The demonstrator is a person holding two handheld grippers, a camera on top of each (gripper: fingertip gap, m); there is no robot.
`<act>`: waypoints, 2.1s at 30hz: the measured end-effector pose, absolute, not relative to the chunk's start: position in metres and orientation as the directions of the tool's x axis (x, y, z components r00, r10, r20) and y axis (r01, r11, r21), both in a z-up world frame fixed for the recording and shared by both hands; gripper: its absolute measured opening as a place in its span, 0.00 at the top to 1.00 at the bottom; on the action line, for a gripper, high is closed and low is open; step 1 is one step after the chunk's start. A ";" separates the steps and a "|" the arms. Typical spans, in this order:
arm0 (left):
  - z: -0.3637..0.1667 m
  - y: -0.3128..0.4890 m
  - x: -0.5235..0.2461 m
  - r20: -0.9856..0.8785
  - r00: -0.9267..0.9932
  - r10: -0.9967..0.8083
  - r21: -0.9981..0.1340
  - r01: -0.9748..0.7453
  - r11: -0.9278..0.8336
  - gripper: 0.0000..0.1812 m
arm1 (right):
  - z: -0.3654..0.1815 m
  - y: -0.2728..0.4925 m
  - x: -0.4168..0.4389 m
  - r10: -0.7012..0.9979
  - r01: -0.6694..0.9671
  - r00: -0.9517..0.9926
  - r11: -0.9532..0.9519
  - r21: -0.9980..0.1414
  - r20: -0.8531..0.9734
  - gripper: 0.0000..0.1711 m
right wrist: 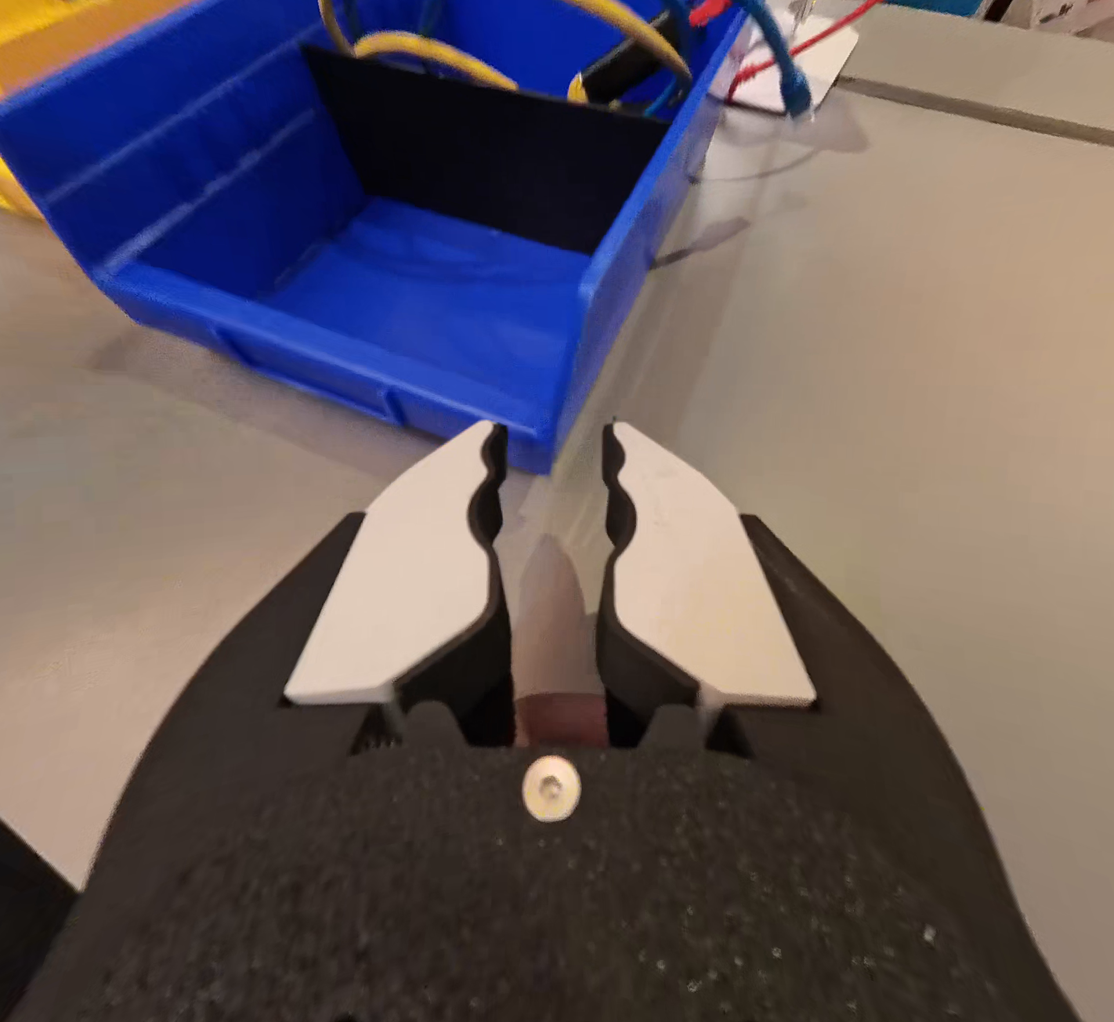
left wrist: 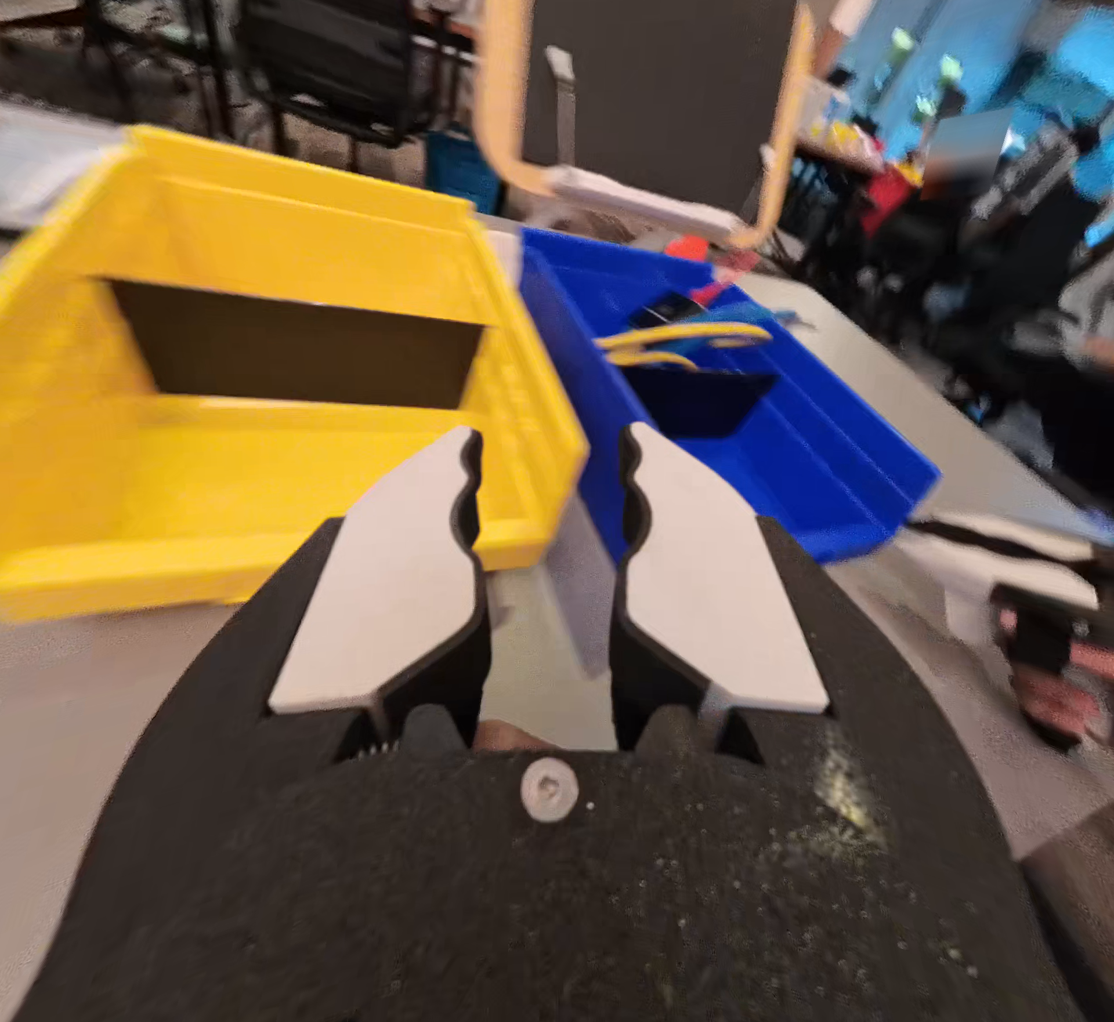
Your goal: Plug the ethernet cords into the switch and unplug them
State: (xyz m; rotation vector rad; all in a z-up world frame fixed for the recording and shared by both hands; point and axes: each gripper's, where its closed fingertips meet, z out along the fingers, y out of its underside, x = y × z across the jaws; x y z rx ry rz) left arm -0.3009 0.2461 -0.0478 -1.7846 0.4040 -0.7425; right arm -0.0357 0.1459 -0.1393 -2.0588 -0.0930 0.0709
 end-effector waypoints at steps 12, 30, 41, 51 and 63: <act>-0.125 0.367 -0.442 0.048 0.896 -0.441 -0.867 -0.182 -0.464 0.80 | -0.145 0.133 -0.097 0.262 0.401 0.916 -0.544 -0.737 0.305 0.71; -0.134 0.235 -0.474 0.051 0.960 -0.275 -0.839 -0.108 -0.533 0.98 | -0.125 0.172 -0.283 0.381 0.010 0.902 -0.489 -0.872 -0.203 0.73; -0.123 0.173 -0.471 -0.009 0.966 -0.258 -0.889 -0.126 -0.439 0.98 | -0.115 0.174 -0.289 0.261 0.037 0.963 -0.374 -0.927 -0.067 0.87; 0.000 0.141 -0.409 -0.166 0.969 -0.184 -0.985 -0.155 0.076 0.97 | 0.003 0.161 -0.220 0.133 -0.036 0.991 0.012 -0.999 -0.034 0.96; 0.117 0.145 -0.167 -0.319 0.823 -0.471 -0.912 -0.130 0.390 0.94 | 0.085 0.115 0.012 0.008 -0.372 0.926 0.184 -0.910 -0.377 0.97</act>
